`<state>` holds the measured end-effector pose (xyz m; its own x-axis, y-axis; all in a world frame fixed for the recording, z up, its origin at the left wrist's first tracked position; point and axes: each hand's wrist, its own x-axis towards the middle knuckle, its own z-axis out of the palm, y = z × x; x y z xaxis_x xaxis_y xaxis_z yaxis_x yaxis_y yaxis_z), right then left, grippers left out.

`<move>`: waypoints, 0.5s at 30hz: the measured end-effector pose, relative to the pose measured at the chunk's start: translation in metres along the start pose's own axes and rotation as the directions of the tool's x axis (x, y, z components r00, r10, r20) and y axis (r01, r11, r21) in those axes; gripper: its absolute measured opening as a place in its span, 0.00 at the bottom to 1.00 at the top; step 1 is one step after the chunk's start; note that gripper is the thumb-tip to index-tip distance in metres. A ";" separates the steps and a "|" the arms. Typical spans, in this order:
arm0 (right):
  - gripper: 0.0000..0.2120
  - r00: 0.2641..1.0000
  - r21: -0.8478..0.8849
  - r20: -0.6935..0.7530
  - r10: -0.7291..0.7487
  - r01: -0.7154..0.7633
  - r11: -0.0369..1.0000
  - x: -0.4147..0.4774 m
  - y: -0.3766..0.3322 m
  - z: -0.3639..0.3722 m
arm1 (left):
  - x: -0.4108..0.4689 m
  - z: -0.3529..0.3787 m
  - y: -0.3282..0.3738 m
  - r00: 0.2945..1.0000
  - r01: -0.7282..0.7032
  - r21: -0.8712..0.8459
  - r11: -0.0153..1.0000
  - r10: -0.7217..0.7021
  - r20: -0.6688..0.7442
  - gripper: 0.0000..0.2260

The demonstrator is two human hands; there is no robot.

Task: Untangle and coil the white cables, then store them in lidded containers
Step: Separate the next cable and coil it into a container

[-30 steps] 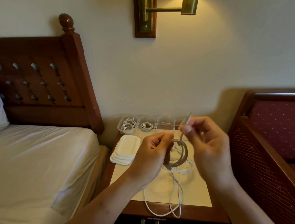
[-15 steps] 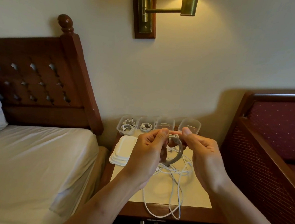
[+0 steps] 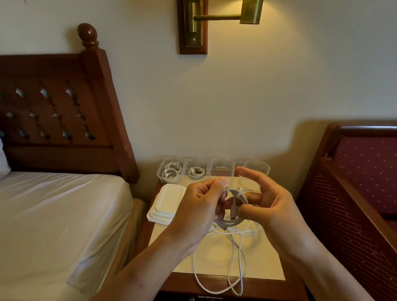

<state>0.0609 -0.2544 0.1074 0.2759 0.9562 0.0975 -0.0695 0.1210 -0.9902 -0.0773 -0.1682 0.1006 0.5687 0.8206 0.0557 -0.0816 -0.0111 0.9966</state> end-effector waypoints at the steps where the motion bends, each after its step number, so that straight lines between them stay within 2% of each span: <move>1: 0.35 1.000 0.041 0.014 0.012 -0.012 0.999 0.000 0.000 -0.001 | -0.001 0.001 0.001 1.000 -0.005 -0.005 1.000 0.005 0.003 0.18; 9: 0.40 0.990 0.342 0.079 0.120 -0.139 0.929 0.001 -0.005 -0.008 | 0.000 0.004 0.007 0.998 -0.022 -0.014 1.000 0.023 0.061 0.19; 11: 0.39 0.985 0.256 0.097 0.143 -0.164 0.953 0.003 -0.007 -0.010 | 0.001 0.004 0.003 0.998 -0.009 -0.003 1.000 0.009 0.065 0.19; 14: 0.32 0.984 -0.066 0.092 0.155 -0.149 0.987 0.005 -0.012 -0.010 | 0.004 0.004 -0.006 0.999 0.013 0.010 1.000 -0.014 0.040 0.19; 15: 0.29 0.984 -0.123 0.084 0.159 -0.148 0.981 0.005 -0.012 -0.009 | 0.005 0.004 -0.009 0.999 0.022 0.009 1.000 -0.022 0.040 0.19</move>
<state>0.0722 -0.2531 0.1186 0.1801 0.9822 -0.0528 0.0089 -0.0553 -0.9984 -0.0706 -0.1667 0.0921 0.6029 0.7970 0.0362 -0.0619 0.0016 0.9981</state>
